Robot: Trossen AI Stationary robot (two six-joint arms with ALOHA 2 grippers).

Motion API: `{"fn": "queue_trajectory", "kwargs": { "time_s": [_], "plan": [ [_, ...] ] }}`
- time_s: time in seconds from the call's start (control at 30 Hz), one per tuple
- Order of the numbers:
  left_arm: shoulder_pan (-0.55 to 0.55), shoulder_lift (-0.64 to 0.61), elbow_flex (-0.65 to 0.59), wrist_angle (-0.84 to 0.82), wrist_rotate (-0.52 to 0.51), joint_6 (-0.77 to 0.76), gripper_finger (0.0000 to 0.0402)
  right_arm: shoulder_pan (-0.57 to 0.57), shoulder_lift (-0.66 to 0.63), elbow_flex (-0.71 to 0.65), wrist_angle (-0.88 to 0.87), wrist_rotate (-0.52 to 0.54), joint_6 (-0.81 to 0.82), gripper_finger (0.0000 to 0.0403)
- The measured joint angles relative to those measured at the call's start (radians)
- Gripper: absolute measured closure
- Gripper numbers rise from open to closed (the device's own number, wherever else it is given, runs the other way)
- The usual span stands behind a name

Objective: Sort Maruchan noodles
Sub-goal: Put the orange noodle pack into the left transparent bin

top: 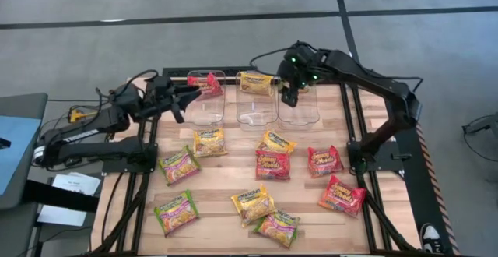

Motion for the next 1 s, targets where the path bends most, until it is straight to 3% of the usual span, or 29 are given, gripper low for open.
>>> {"fn": "queue_trajectory", "kwargs": {
  "time_s": [0.2,0.37,0.77,1.0],
  "plan": [
    [0.000,-0.014,0.000,0.000,0.048,-0.002,0.0268,0.084,-0.038,0.000,-0.128,-0.019,0.151,0.0133],
    [0.000,-0.013,0.000,-0.001,0.065,-0.003,0.0268,0.152,-0.021,-0.001,-0.220,-0.106,0.249,0.0133],
    [0.000,-0.019,0.000,-0.002,0.296,-0.066,0.0268,0.366,0.163,-0.002,-0.286,-0.162,0.360,0.0133],
    [0.000,-0.019,0.000,-0.007,0.382,-0.074,0.0268,0.455,0.282,-0.002,-0.382,-0.135,0.367,0.0133]
  ]
}}
